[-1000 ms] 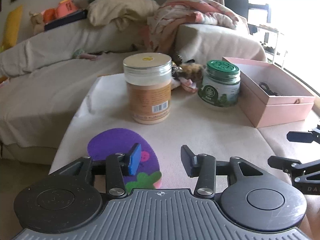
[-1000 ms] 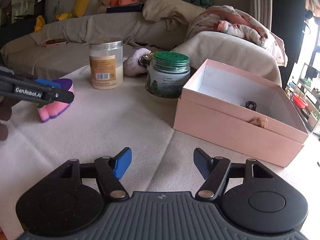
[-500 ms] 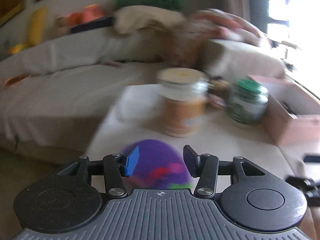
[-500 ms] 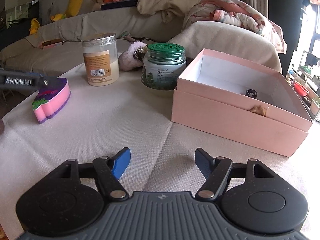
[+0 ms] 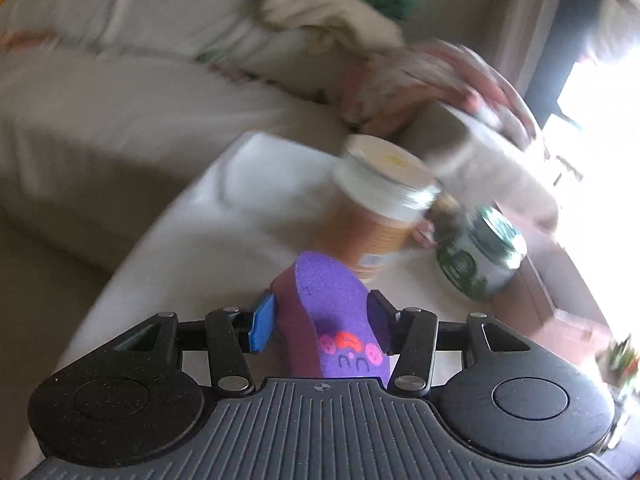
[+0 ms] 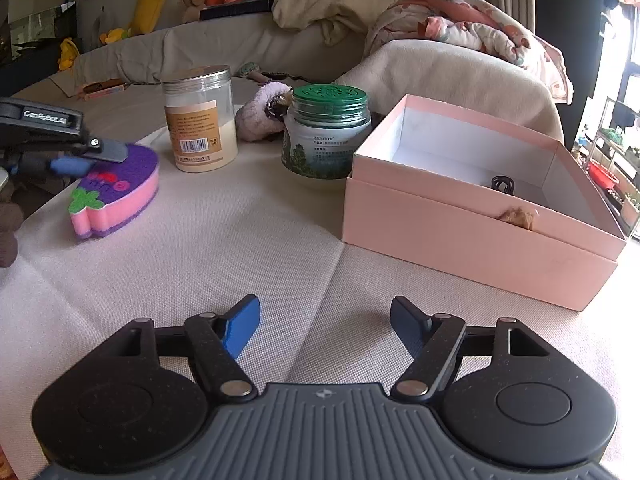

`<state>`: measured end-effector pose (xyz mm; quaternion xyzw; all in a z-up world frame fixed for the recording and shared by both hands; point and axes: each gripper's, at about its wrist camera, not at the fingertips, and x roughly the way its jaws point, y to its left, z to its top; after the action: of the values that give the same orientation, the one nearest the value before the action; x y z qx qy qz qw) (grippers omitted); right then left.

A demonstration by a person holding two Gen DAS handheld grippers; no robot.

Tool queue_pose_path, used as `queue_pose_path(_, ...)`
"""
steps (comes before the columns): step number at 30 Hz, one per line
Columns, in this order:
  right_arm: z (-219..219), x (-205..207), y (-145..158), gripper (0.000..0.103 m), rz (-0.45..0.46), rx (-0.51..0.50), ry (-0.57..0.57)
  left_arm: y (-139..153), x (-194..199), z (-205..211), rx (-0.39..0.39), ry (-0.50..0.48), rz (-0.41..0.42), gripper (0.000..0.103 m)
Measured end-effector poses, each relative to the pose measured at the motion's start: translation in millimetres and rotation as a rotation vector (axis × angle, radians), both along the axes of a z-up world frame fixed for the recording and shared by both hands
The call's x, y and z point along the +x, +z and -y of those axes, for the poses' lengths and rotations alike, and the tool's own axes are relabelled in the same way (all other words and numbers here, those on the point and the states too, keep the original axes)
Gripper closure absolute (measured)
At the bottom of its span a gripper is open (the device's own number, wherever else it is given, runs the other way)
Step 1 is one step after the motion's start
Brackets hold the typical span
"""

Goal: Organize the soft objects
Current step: 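Reach the left tool to the purple-and-pink sponge and close on it, then lift the purple sponge with the left tool and hold it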

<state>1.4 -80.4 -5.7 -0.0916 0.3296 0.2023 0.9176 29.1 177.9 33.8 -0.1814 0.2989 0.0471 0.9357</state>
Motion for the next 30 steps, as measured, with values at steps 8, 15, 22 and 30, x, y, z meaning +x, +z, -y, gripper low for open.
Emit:
queue_pose_path(8, 0, 1, 0, 0.029, -0.003, 0.001, -0.001, 10, -6, 66, 0.319, -0.211, 0.101, 0.046)
queue_pose_path(15, 1, 0, 0, 0.029, -0.004, 0.001, 0.000, 9, -13, 88, 0.375, -0.318, 0.135, 0.046)
queue_pose_path(22, 1, 1, 0, 0.029, -0.004, 0.006, -0.007, 10, -10, 74, 0.413, -0.218, 0.124, 0.047)
queue_pose_path(30, 1, 1, 0, 0.029, -0.005, 0.006, -0.007, 12, -11, 47, 0.333, -0.105, 0.118, 0.047)
